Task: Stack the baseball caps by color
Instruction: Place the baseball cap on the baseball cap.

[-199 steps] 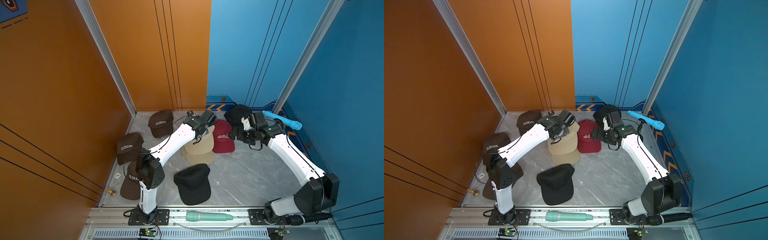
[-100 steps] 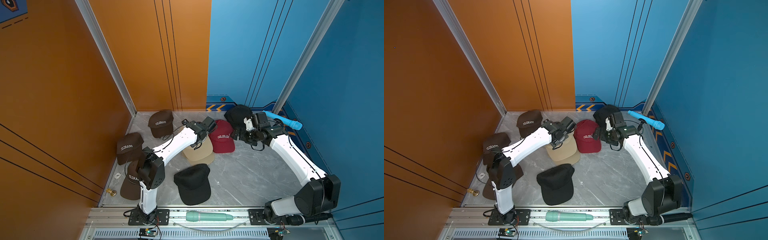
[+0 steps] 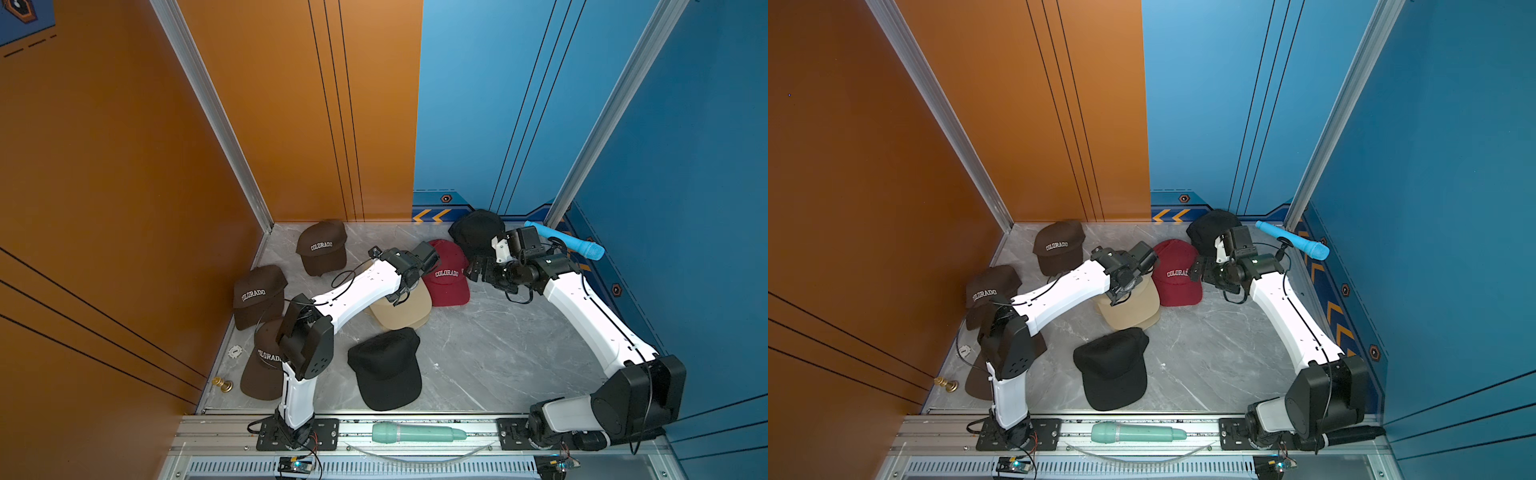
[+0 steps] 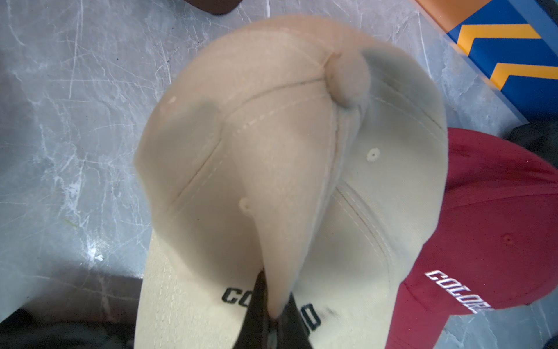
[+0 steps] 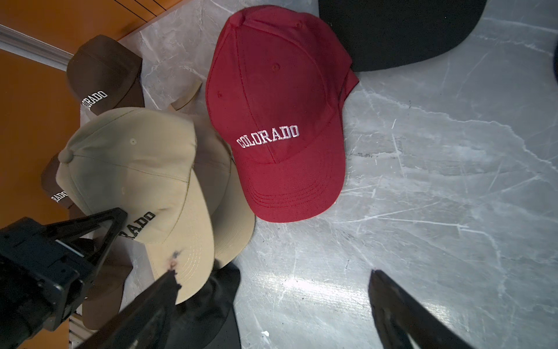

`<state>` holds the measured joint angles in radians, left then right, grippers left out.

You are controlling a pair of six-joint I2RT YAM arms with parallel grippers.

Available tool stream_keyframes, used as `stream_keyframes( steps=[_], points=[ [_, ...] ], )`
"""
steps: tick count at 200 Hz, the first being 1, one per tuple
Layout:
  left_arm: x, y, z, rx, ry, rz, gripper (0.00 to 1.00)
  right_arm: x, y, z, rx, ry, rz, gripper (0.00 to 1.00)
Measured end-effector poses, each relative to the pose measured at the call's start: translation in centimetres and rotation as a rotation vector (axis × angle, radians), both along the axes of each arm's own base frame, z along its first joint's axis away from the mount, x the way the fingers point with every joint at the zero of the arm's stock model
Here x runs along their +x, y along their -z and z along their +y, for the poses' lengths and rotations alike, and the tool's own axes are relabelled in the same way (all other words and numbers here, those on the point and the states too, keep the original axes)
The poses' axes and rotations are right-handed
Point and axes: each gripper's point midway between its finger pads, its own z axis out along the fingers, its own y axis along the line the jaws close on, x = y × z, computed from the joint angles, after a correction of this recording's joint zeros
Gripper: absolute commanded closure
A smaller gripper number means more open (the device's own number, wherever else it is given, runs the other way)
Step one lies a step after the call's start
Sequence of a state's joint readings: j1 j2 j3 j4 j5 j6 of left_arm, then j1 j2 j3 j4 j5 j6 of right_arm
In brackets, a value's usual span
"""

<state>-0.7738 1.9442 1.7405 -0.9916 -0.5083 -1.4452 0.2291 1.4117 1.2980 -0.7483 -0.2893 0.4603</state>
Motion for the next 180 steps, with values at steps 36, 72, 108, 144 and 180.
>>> stream_keyframes(
  steps=[36,72,108,144,180],
  points=[
    [-0.2,0.7,0.2,0.003,-0.019,0.011,1.00,-0.2,0.1,0.0,0.003,-0.002,0.004,0.00],
    [-0.2,1.6,0.1,0.008,-0.028,0.025,0.99,-0.4,0.0,0.0,0.005,-0.003,0.002,0.00],
    [-0.3,2.9,-0.2,0.009,-0.034,0.055,0.92,-0.6,-0.4,-0.1,0.008,-0.003,-0.010,0.00],
    [-0.8,3.6,-0.2,-0.002,-0.036,0.079,0.58,-1.1,-0.4,-0.6,0.008,0.007,-0.012,0.00],
    [-1.5,4.3,-0.4,-0.007,-0.031,0.108,0.53,-1.3,0.1,-1.0,0.005,0.017,0.002,0.00]
  ],
)
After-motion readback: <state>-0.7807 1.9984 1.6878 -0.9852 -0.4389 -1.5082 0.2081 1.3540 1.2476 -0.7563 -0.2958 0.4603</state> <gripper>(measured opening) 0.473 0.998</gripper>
